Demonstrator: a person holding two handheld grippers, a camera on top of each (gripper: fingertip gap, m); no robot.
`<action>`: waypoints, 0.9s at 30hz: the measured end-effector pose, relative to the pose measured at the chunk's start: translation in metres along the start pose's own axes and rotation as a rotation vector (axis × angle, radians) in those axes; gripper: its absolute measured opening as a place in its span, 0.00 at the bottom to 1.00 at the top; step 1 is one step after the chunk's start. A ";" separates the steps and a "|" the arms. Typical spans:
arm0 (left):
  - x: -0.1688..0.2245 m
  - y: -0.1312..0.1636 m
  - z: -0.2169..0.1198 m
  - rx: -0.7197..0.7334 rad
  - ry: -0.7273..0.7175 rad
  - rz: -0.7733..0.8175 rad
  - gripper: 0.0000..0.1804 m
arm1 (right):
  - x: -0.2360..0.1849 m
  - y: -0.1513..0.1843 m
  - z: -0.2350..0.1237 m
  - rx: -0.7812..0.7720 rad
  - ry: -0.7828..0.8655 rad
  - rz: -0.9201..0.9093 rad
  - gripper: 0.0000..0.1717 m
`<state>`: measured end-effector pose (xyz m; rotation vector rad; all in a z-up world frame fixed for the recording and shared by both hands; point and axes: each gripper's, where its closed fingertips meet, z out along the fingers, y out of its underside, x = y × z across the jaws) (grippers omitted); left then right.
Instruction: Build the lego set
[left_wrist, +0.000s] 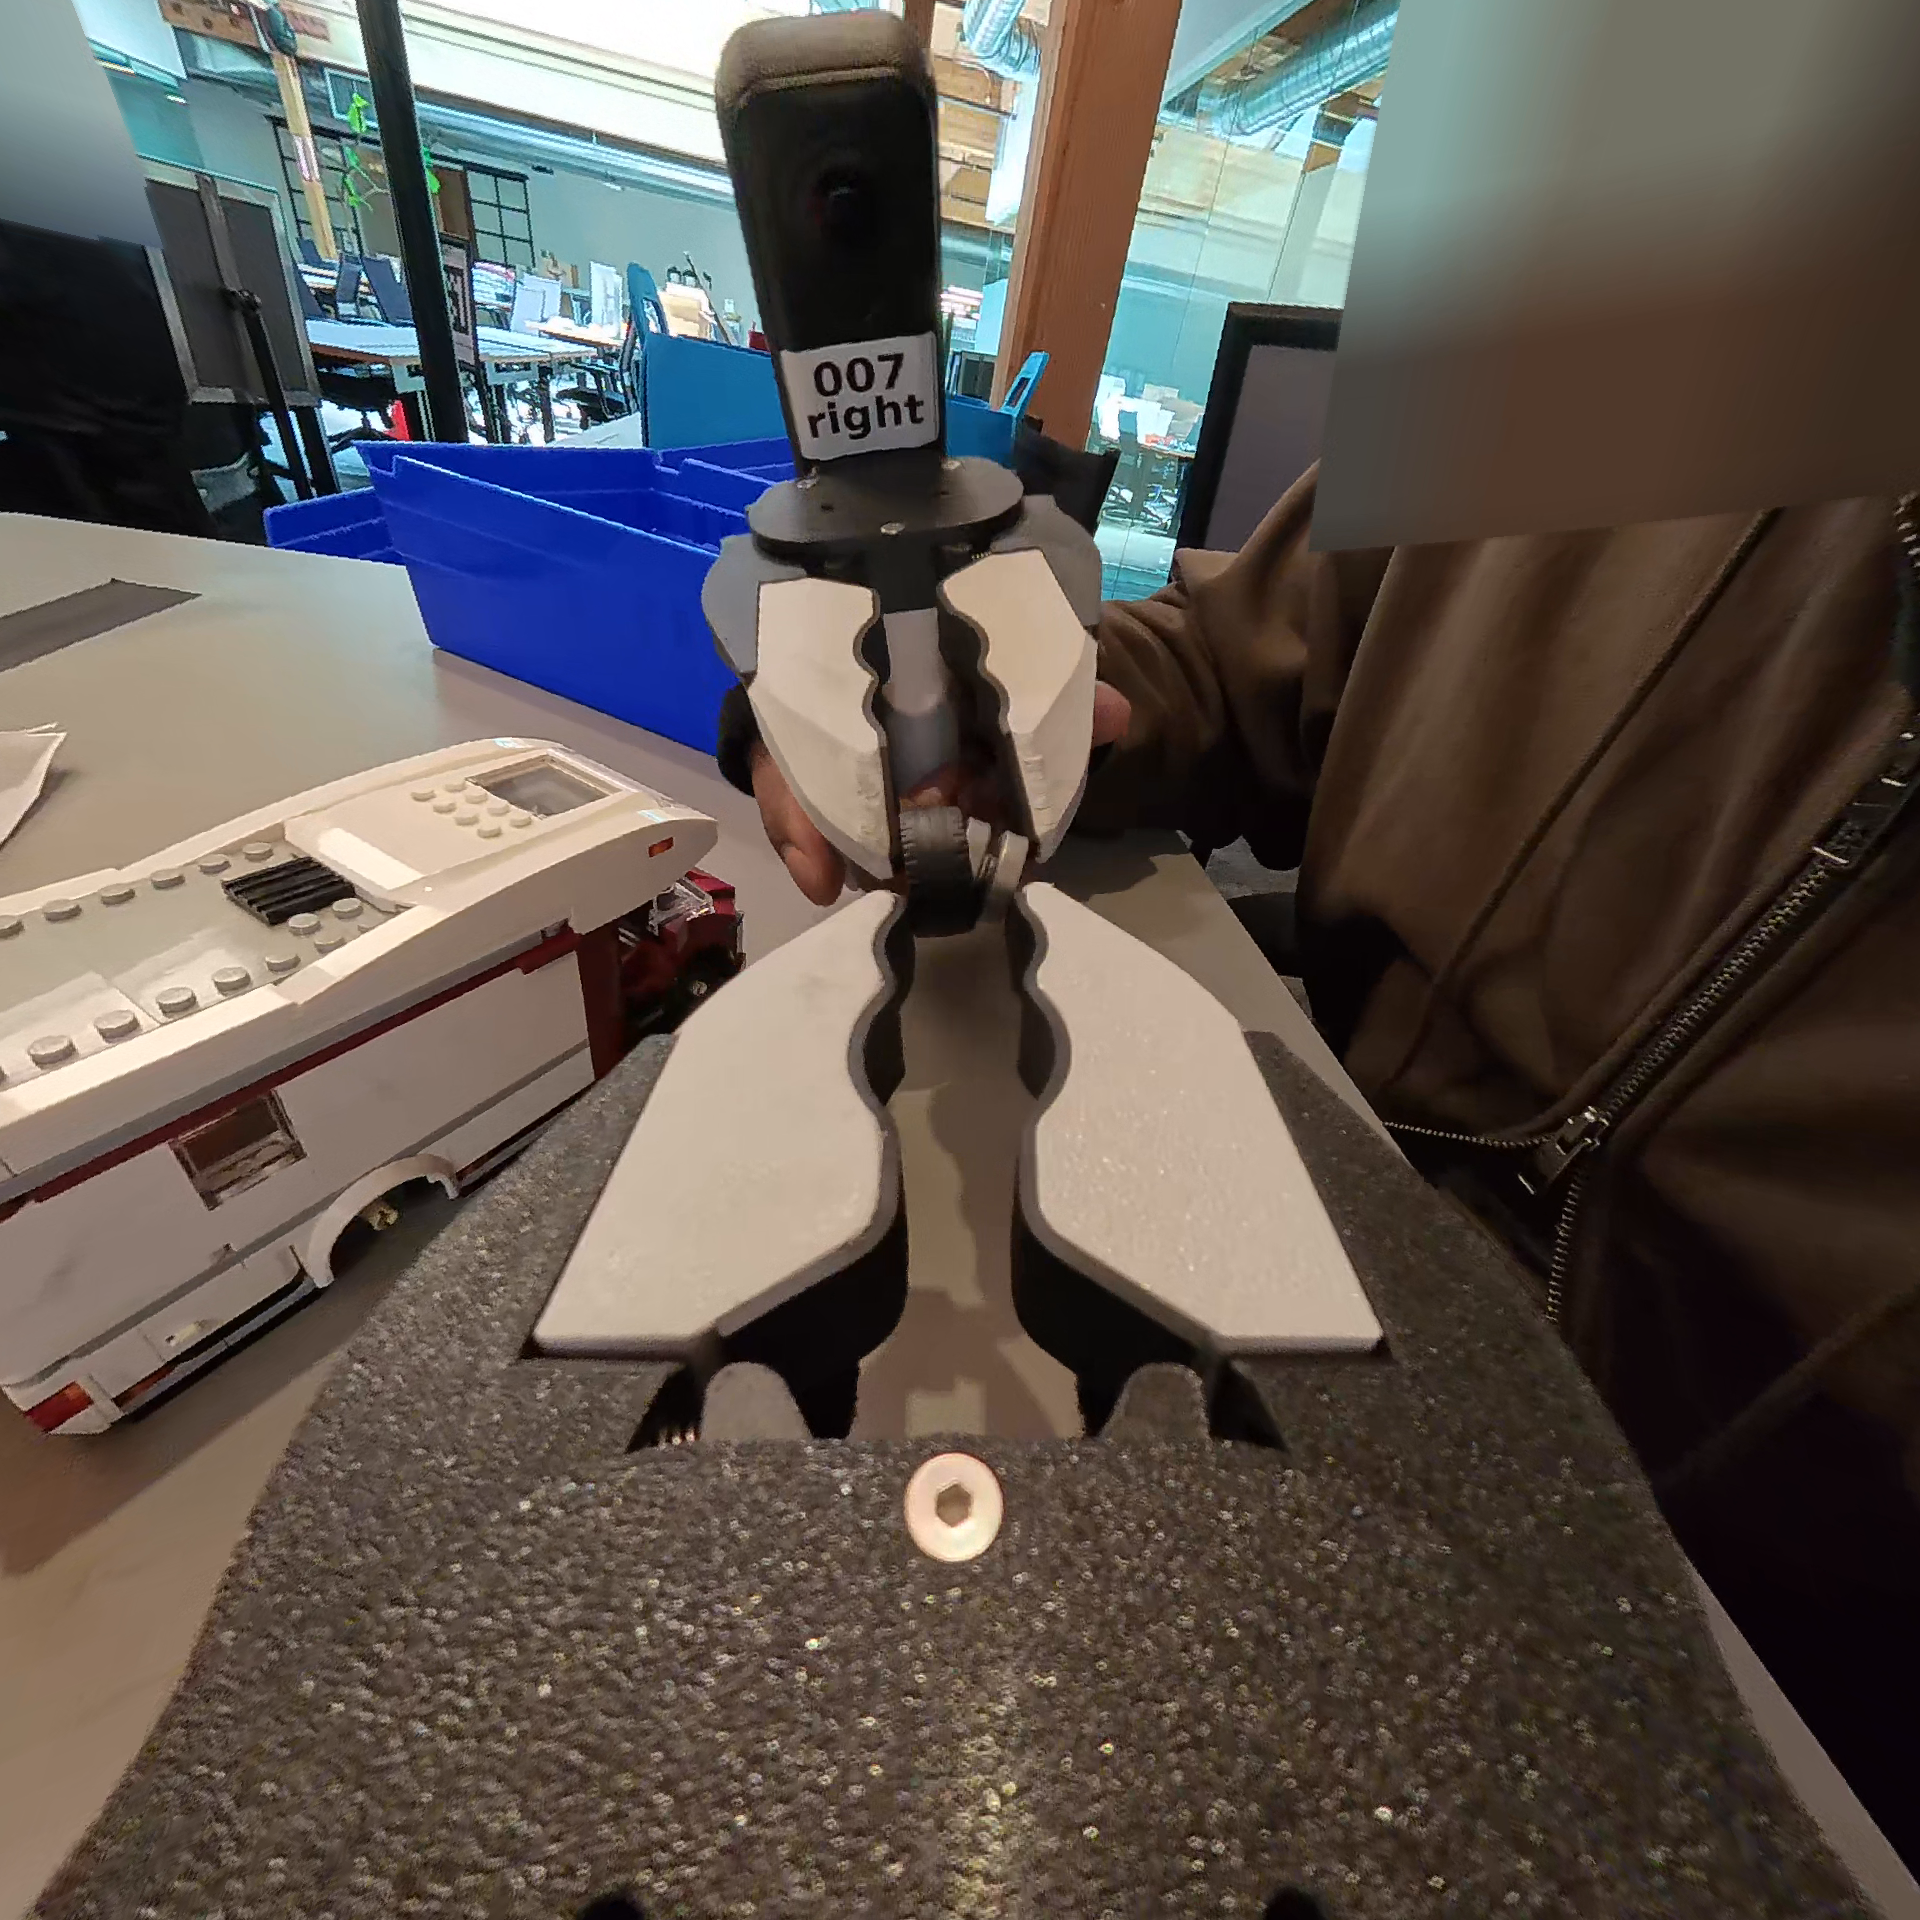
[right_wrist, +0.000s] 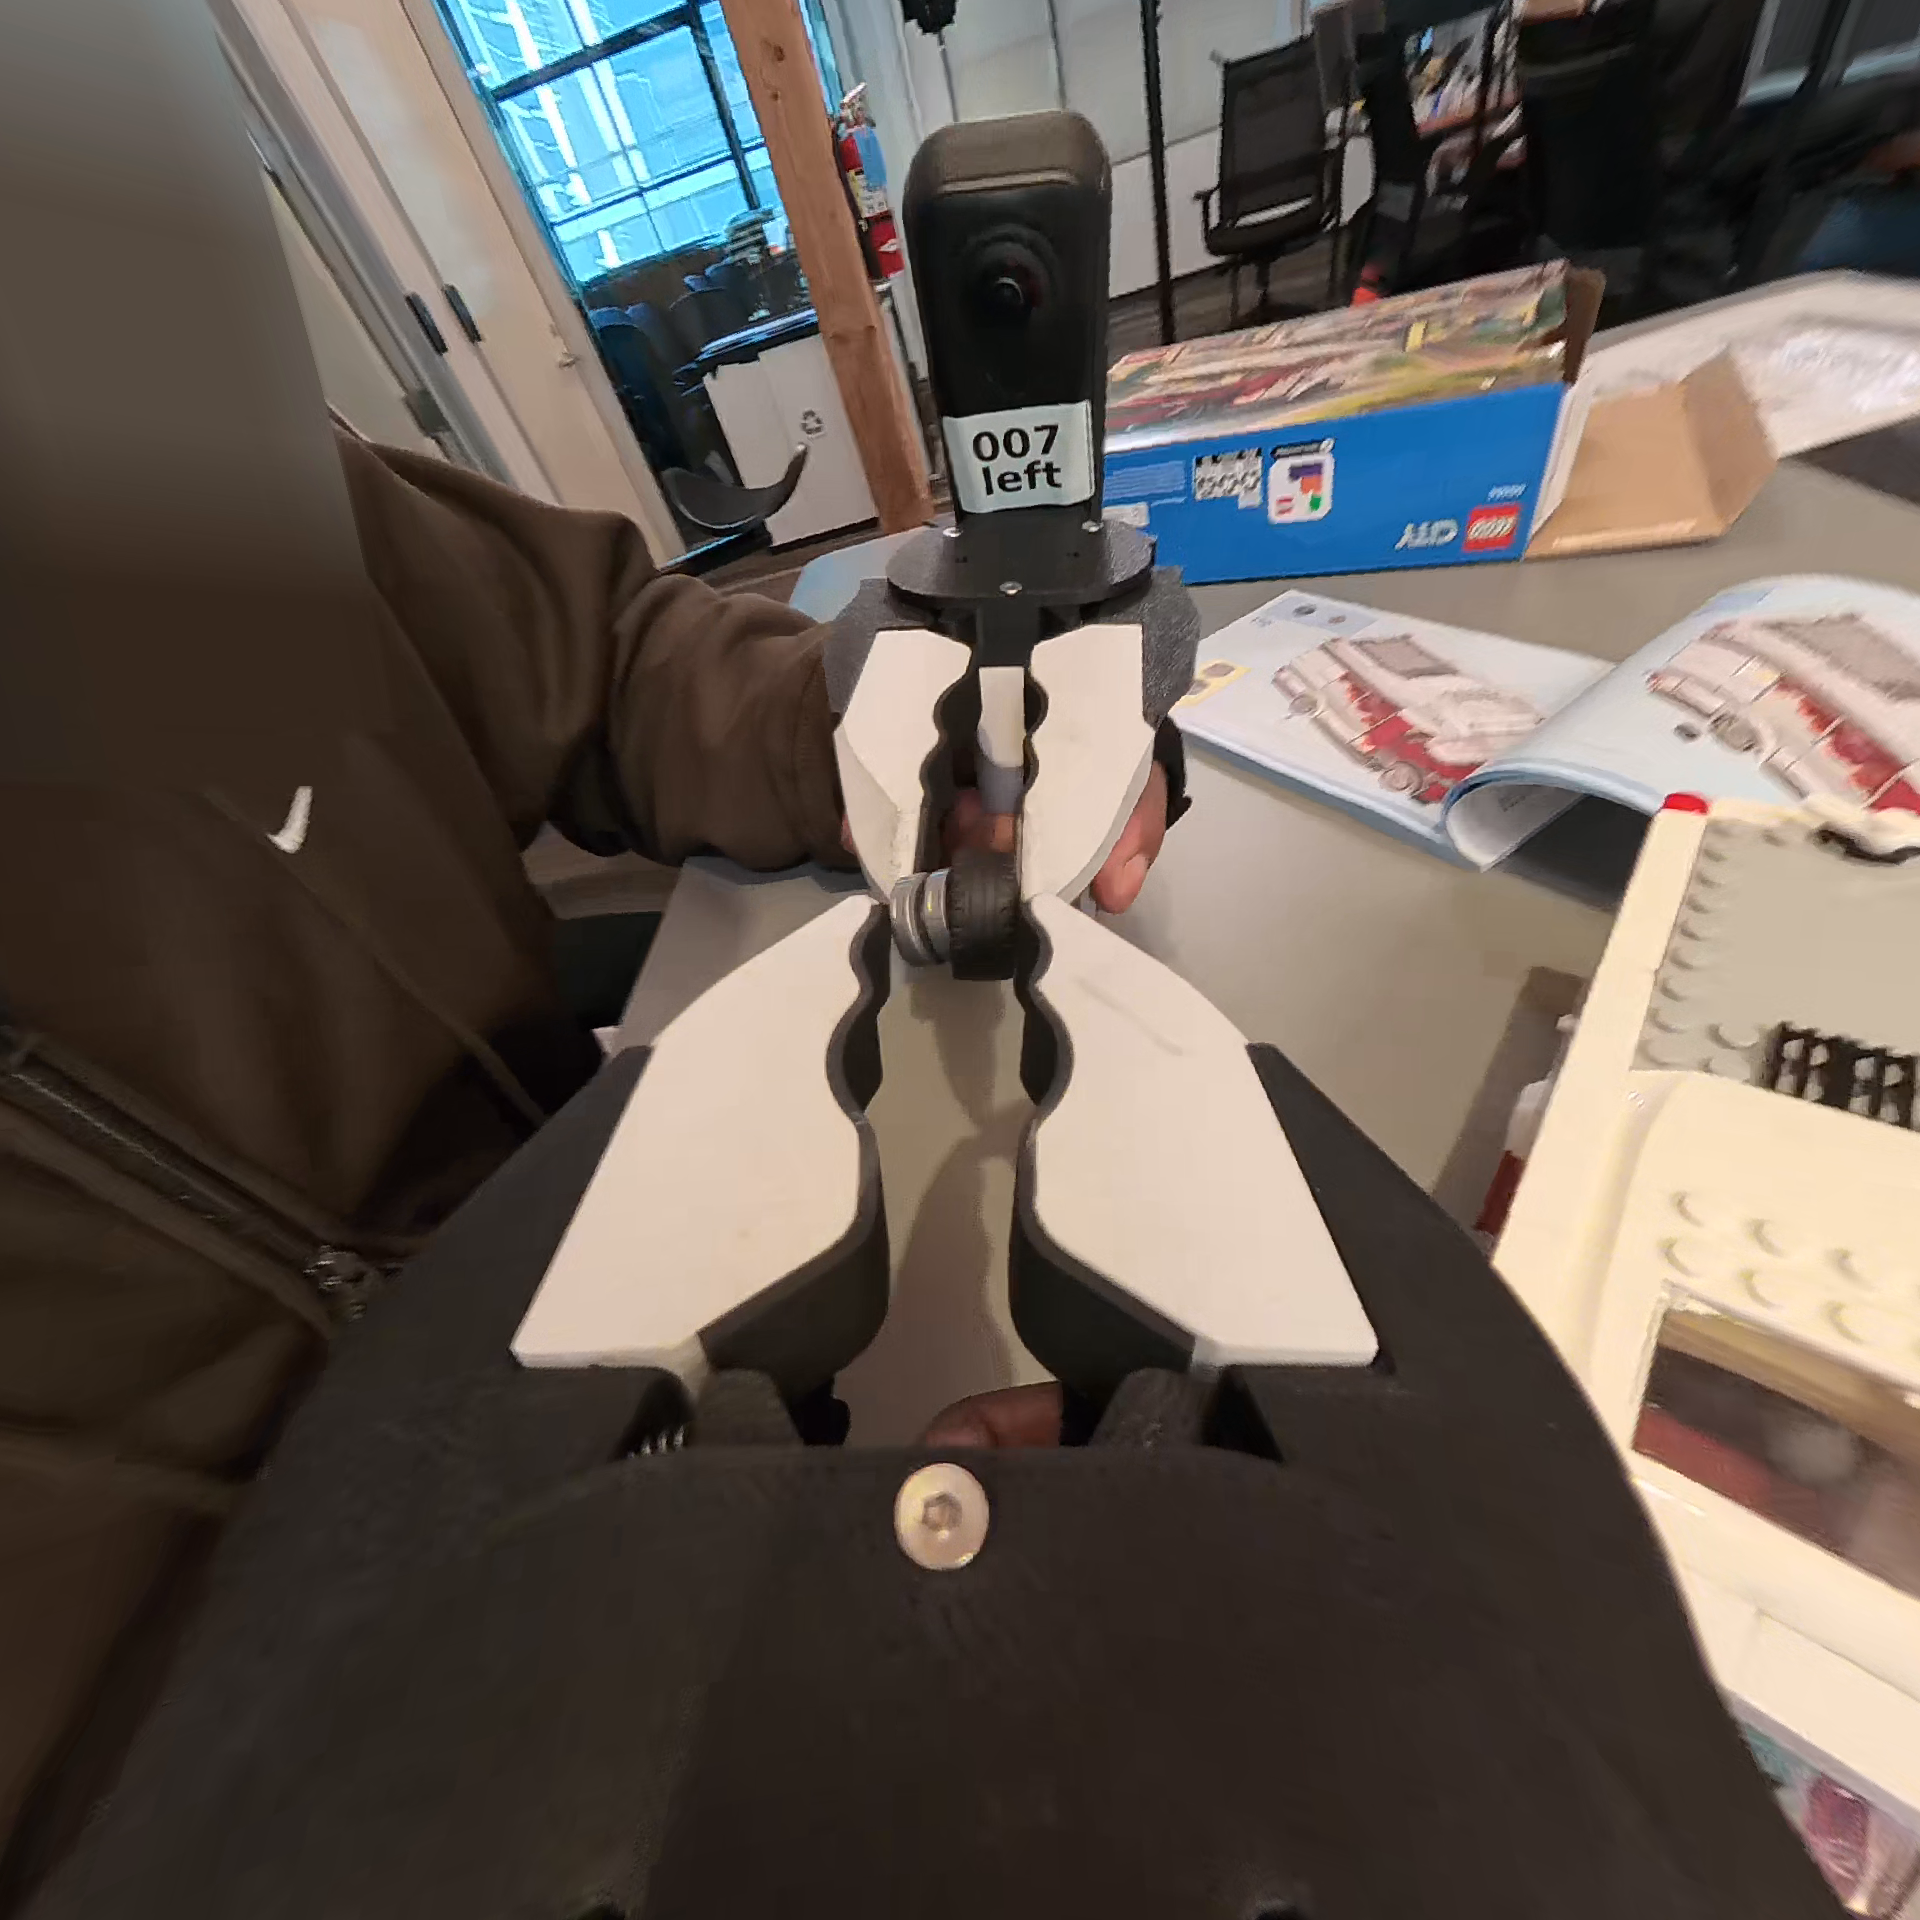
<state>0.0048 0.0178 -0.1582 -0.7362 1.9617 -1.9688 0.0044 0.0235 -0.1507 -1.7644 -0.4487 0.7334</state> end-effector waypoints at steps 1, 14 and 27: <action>0.001 0.000 0.000 0.000 0.004 -0.003 0.10 | 0.000 0.000 0.000 -0.001 -0.010 0.017 0.13; 0.000 -0.004 0.001 0.049 0.012 -0.080 0.12 | 0.003 -0.006 -0.001 0.073 -0.029 0.081 0.12; -0.002 -0.010 0.001 0.106 0.012 -0.133 0.12 | 0.003 -0.012 0.002 0.147 0.048 -0.022 0.11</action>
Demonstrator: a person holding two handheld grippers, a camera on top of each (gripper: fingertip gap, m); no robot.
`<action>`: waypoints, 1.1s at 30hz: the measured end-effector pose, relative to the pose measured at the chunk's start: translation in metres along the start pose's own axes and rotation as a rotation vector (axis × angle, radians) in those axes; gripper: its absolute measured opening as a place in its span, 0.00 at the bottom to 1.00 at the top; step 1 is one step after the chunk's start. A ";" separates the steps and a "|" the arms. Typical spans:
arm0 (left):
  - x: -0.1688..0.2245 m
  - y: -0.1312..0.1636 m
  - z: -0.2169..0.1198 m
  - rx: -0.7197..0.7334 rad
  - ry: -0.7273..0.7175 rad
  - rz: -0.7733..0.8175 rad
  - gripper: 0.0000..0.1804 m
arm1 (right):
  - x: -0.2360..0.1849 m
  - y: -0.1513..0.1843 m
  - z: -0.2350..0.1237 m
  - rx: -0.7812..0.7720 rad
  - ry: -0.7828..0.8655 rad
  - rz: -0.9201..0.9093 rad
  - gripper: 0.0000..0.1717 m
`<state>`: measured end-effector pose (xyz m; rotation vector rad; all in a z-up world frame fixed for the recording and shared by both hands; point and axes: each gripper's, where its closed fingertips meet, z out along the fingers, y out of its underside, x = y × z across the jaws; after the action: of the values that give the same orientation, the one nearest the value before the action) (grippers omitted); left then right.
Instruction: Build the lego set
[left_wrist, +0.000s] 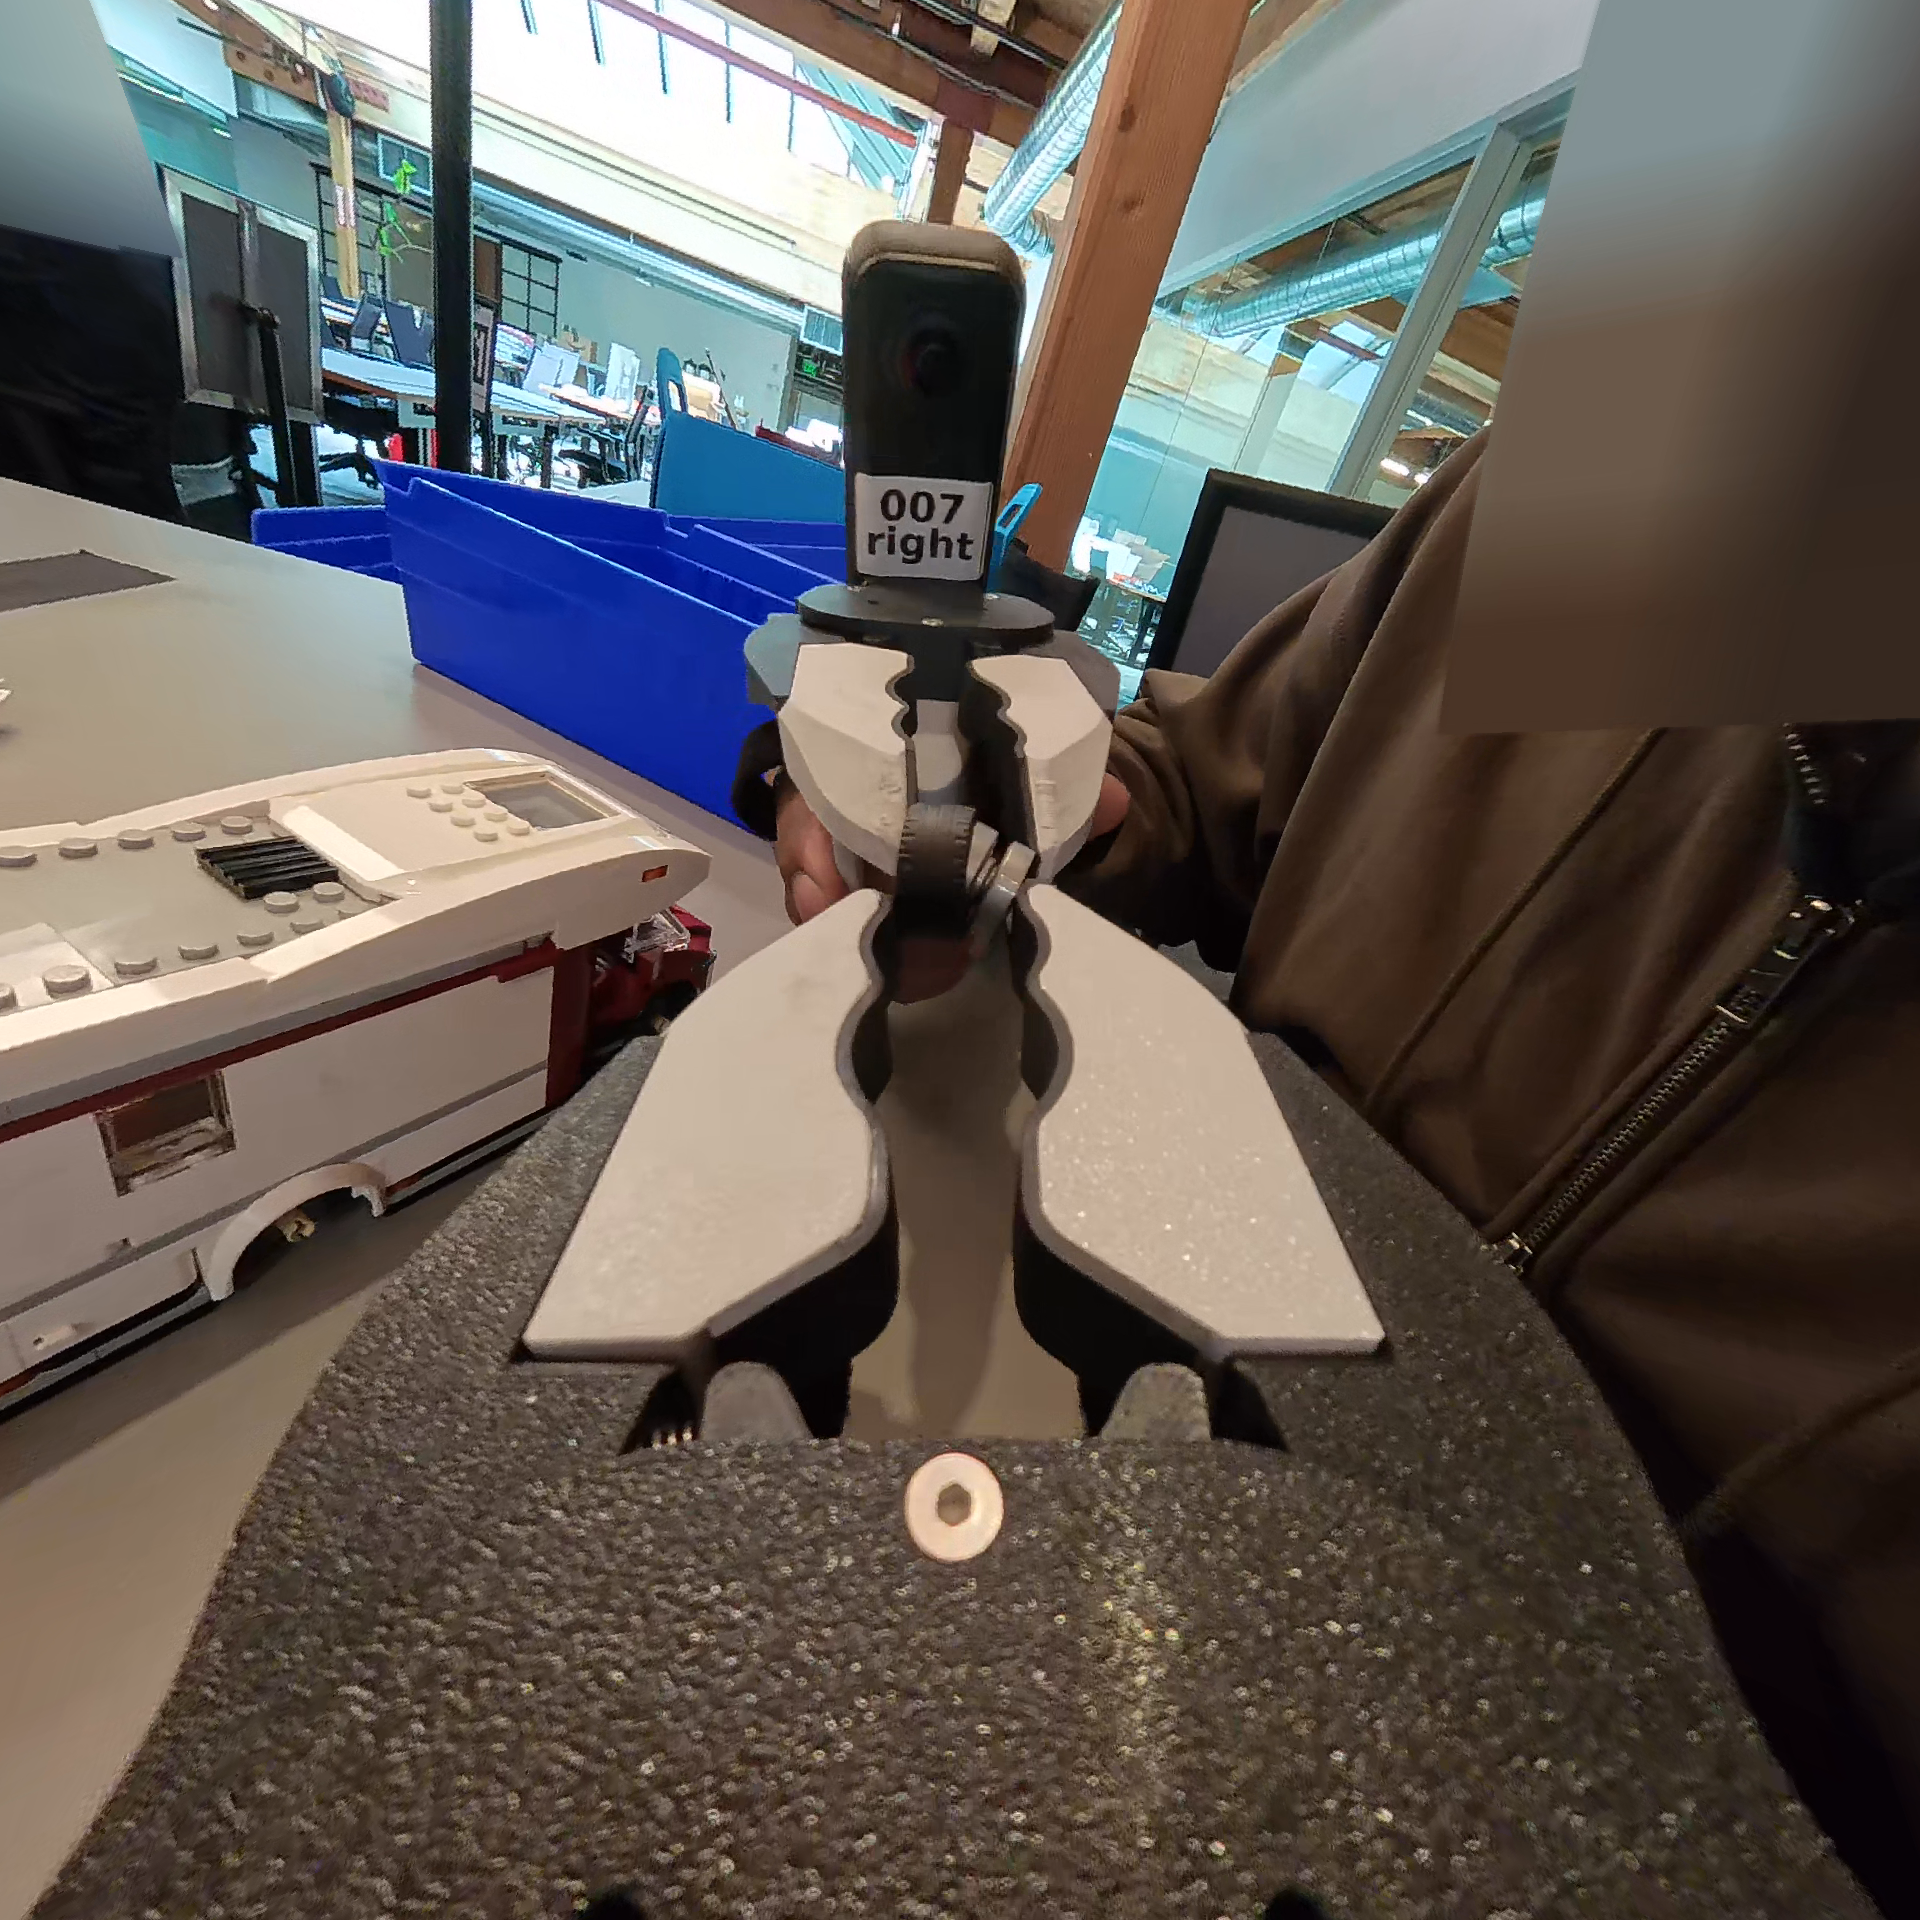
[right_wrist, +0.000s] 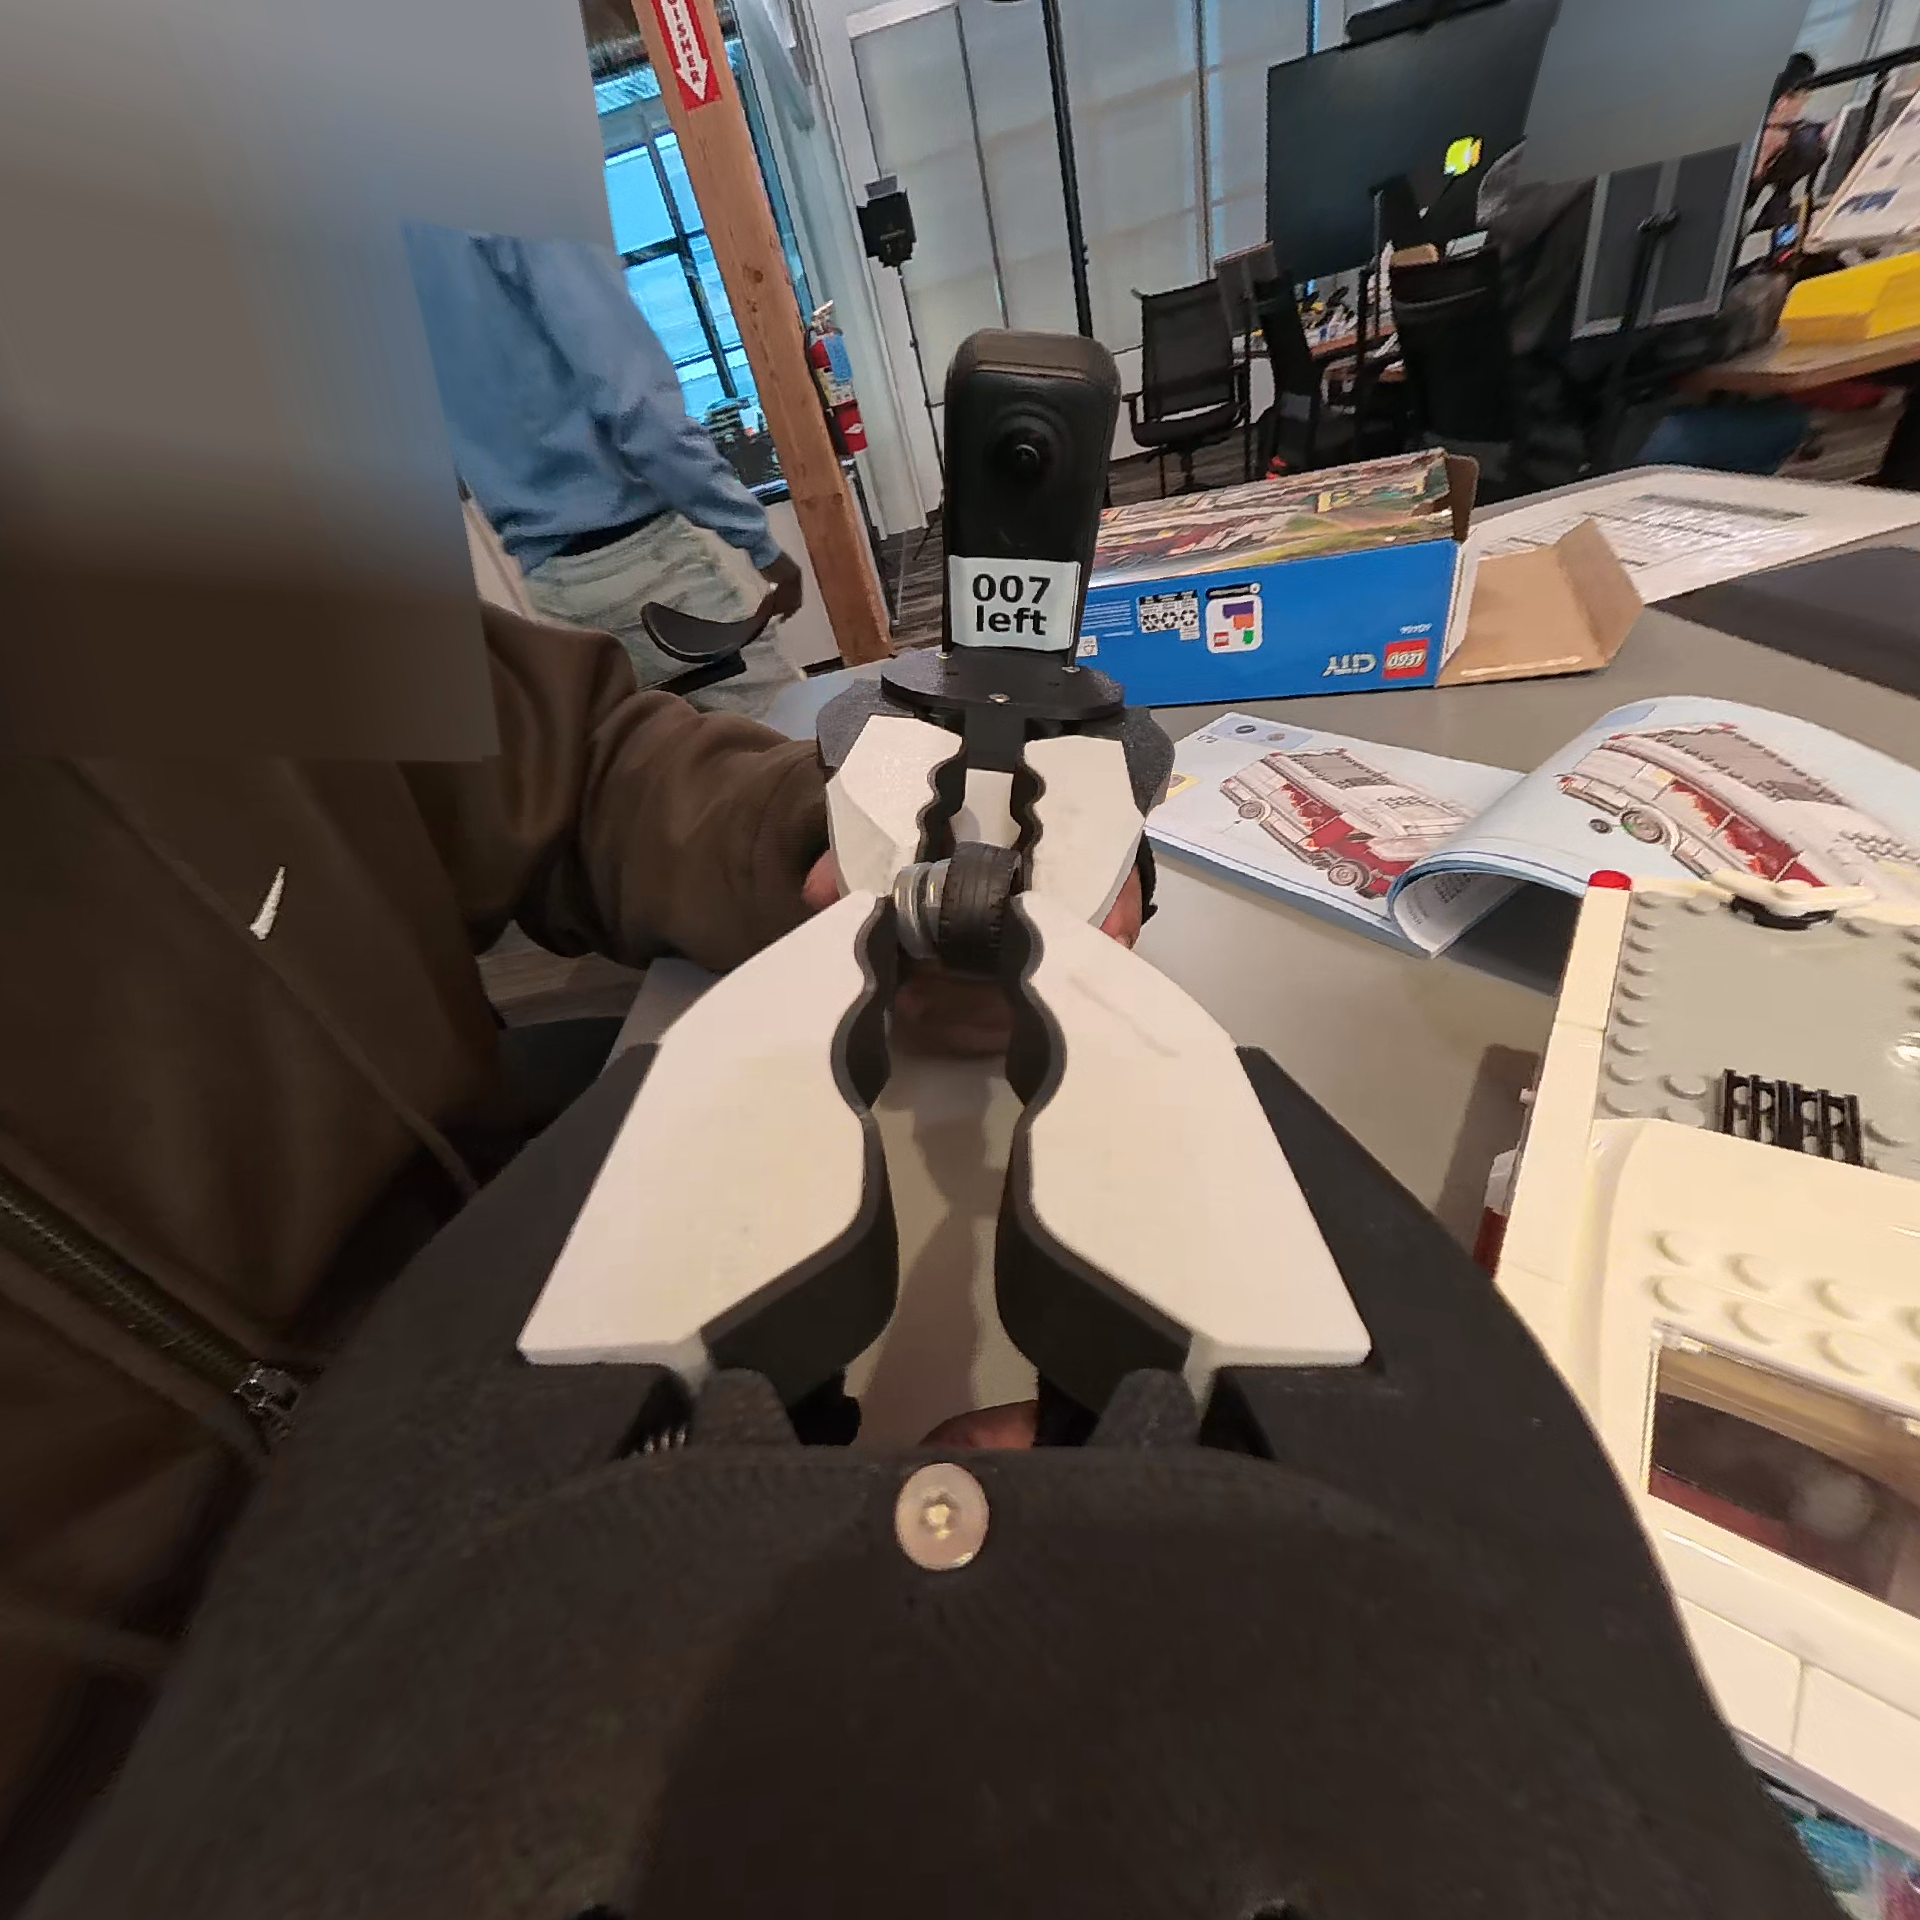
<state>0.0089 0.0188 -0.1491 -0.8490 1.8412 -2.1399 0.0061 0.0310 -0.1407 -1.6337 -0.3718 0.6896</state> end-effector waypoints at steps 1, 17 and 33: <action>0.000 0.000 0.000 0.002 0.001 -0.006 0.12 | 0.000 0.000 0.000 0.001 0.004 -0.006 0.11; -0.006 0.001 -0.002 -0.003 0.008 -0.116 0.11 | 0.006 0.002 0.001 -0.023 0.095 -0.115 0.11; -0.006 -0.014 -0.004 0.134 0.028 -0.184 0.08 | 0.009 0.002 0.001 -0.009 0.124 -0.099 0.06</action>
<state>0.0150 0.0280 -0.1382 -0.9965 1.6669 -2.3658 0.0118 0.0371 -0.1452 -1.6463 -0.3639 0.5106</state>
